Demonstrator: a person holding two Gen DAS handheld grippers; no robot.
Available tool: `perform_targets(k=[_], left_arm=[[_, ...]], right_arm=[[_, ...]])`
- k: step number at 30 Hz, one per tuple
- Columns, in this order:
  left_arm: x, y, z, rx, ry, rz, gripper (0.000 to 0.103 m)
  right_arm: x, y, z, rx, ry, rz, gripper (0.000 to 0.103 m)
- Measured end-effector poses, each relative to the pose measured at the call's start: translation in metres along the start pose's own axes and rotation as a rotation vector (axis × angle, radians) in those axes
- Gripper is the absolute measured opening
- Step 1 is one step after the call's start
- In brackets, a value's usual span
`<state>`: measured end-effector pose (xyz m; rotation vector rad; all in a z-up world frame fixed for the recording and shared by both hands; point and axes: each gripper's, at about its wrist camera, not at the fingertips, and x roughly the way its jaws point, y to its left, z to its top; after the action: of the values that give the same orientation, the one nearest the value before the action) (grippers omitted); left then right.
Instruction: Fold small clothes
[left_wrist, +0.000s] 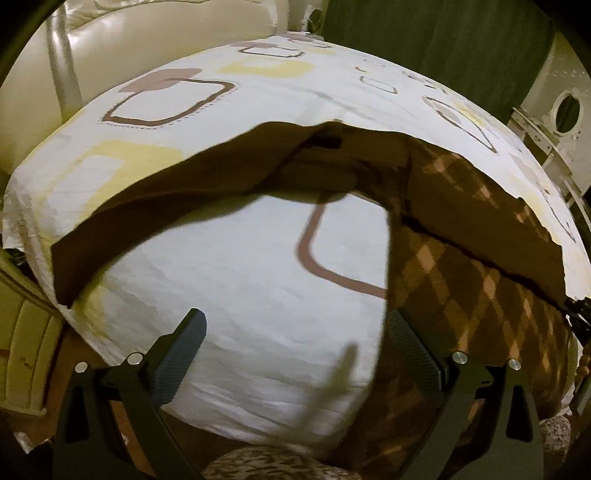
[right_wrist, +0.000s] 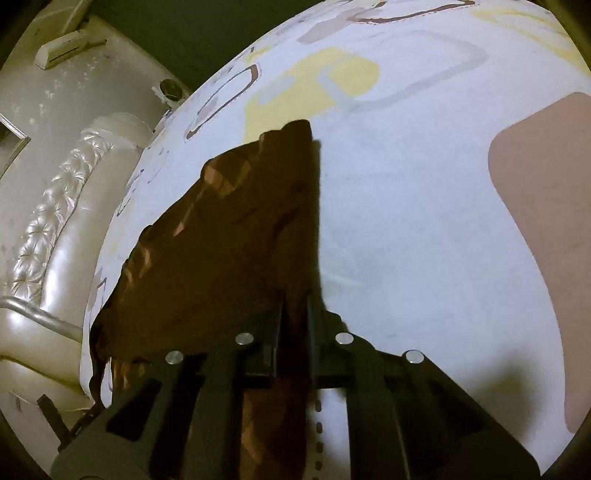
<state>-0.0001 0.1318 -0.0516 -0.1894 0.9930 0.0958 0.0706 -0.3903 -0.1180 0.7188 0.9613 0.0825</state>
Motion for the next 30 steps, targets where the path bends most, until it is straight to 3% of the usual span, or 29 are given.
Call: perform_targets(k=[8,13,16,20,27,30], left_arm=[[-0.01,0.052,0.004,-0.052,-0.028,0.026,0.099],[-0.017,0.101,-0.001,0.021,-0.113,0.182,0.098],[-0.018,0.137,-0.01,0.016,-0.134,0.222,0.098],[-0.02,0.171,-0.019,0.015,-0.145,0.215,0.098],[-0.004,0.192,-0.028,0.11,-0.124,0.218,0.098],[0.008,0.207,-0.026,0.076,-0.097,0.194,0.098]], right_arm=[[-0.011,-0.02,-0.006,0.118,-0.01,0.106,0.019],[-0.014,-0.015,-0.006,0.125,-0.018,0.103,0.03],[-0.014,-0.015,-0.009,0.127,-0.021,0.103,0.035],[-0.012,-0.013,-0.009,0.123,-0.023,0.095,0.04],[-0.011,-0.011,-0.01,0.139,-0.03,0.086,0.045],[-0.01,-0.009,-0.01,0.135,-0.032,0.078,0.046]])
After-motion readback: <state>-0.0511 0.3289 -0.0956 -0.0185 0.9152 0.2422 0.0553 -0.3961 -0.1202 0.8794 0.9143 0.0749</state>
